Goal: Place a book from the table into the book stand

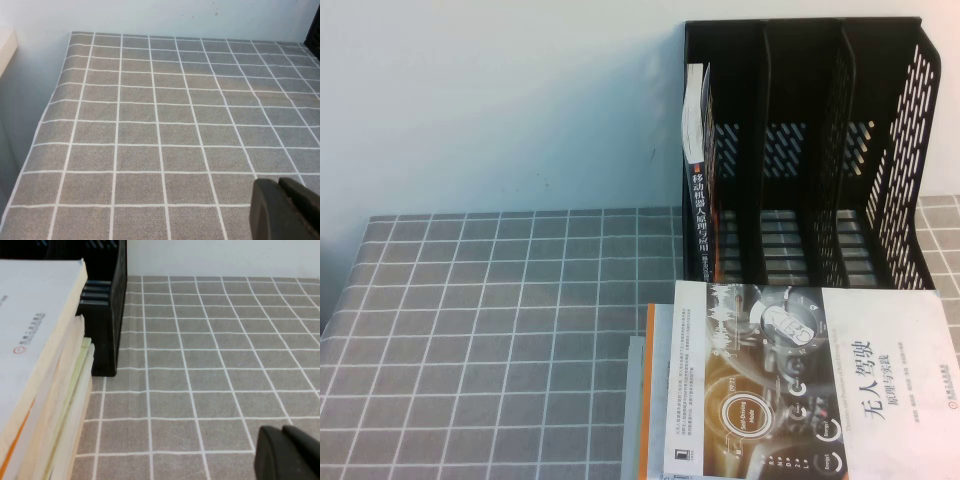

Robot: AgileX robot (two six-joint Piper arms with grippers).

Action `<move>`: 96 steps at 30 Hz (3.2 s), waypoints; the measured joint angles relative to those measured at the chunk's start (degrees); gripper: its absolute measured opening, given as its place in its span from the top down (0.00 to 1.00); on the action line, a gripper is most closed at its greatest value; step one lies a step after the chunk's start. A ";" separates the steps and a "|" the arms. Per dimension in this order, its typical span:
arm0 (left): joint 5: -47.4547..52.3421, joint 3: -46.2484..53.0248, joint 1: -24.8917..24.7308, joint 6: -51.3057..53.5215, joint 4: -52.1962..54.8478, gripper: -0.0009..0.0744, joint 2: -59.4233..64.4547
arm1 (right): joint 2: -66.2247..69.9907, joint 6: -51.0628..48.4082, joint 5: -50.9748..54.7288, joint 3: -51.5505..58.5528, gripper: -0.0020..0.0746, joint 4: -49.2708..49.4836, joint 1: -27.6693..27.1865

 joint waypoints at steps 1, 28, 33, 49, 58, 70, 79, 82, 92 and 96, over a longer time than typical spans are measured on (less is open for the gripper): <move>0.00 0.00 0.00 0.00 0.00 0.99 0.00 | 0.00 0.00 0.00 0.00 0.98 0.00 0.00; 0.00 0.00 0.00 2.82 1.04 0.99 0.00 | 0.00 0.04 0.00 0.00 0.98 0.00 0.00; 0.00 0.00 0.00 3.03 1.04 0.99 0.00 | 0.00 0.04 0.00 0.00 0.98 0.00 0.00; 0.00 0.00 0.00 3.58 1.04 0.99 0.00 | 0.00 0.04 0.00 0.00 0.98 0.00 0.00; 0.00 0.00 0.00 3.58 1.04 0.99 0.00 | 0.00 0.04 0.00 0.00 0.98 0.00 0.00; 0.12 -0.05 0.00 3.58 1.17 0.99 0.00 | 0.00 -0.21 0.00 0.00 0.98 0.00 0.00; 0.12 -0.05 0.00 3.58 1.17 0.99 0.00 | 0.00 -1.64 0.00 0.00 0.98 -0.83 0.00; 0.12 -0.05 0.00 3.58 1.17 0.99 0.00 | 0.00 -1.87 0.00 0.00 0.98 -1.58 0.00; -1.13 0.05 0.00 3.60 1.30 0.99 0.00 | 0.00 -2.25 -0.22 0.00 0.98 -1.71 0.00; -3.33 0.24 0.00 3.81 1.30 0.99 0.00 | 0.00 -2.25 -2.27 0.23 0.98 -1.95 0.00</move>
